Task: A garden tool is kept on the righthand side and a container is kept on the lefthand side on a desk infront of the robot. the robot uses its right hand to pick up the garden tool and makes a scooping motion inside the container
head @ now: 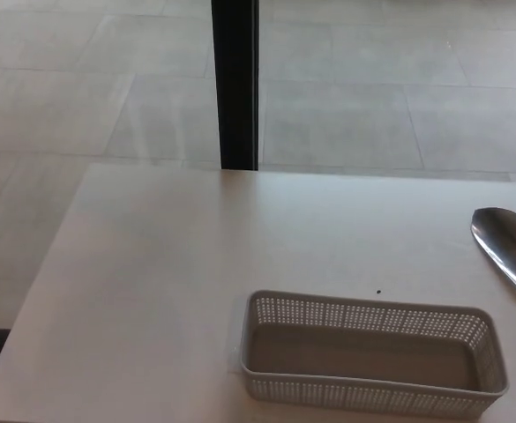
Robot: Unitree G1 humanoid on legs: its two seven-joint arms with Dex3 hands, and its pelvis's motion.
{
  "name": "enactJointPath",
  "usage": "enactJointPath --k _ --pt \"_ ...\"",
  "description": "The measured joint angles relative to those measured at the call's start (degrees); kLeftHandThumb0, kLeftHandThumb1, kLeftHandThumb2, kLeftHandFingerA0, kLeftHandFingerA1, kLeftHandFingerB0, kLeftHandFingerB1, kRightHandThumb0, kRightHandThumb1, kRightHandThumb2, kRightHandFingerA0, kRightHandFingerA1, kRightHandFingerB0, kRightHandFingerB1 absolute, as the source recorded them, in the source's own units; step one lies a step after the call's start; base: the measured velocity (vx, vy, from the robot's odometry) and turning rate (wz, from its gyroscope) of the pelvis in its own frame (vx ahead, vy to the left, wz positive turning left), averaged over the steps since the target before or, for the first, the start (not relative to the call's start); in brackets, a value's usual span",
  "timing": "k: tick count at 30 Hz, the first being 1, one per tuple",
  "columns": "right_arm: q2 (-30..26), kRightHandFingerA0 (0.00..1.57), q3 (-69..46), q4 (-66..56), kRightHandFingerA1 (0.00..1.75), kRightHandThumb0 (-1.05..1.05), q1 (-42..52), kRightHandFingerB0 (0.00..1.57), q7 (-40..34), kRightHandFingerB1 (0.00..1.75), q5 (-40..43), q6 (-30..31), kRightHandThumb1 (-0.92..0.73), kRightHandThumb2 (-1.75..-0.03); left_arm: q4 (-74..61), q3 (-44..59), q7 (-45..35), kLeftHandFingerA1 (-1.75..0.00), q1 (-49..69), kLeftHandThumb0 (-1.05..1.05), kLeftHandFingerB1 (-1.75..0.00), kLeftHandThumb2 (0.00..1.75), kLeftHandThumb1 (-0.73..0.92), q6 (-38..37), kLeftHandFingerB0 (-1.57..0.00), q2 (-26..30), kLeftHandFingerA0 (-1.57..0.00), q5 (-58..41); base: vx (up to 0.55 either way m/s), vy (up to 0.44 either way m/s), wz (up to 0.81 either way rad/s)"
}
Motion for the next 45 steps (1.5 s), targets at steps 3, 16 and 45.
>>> enactJointPath --k 3,16,45 --pt "0.0 0.23 -1.3 0.0 0.6 -0.68 -0.2 0.08 -0.1 0.43 0.9 0.7 -0.48 -0.85 0.1 0.0 0.0 -1.2 0.1 0.49 -1.11 1.29 -0.22 0.0 -0.97 0.0 -1.12 0.0 0.0 0.0 0.0" --pt "-8.2 0.0 -20.3 0.1 0.0 -0.94 -7.4 0.0 -4.9 0.0 9.9 4.8 -0.78 -0.67 0.4 3.7 -0.7 -1.22 0.1 -0.13 -1.15 1.35 -0.43 0.1 -0.84 -0.1 -1.04 -1.5 0.0 0.0 0.0" --pt "-21.2 0.0 -1.8 -49.5 0.29 -0.94 -21.8 0.1 -2.3 0.12 7.9 13.7 -0.62 -1.05 0.8 3.1 -2.0 -1.18 0.5 0.07 -1.09 1.39 -0.33 0.3 -0.83 -0.1 -0.94 -2.6 0.0 0.0 0.0"
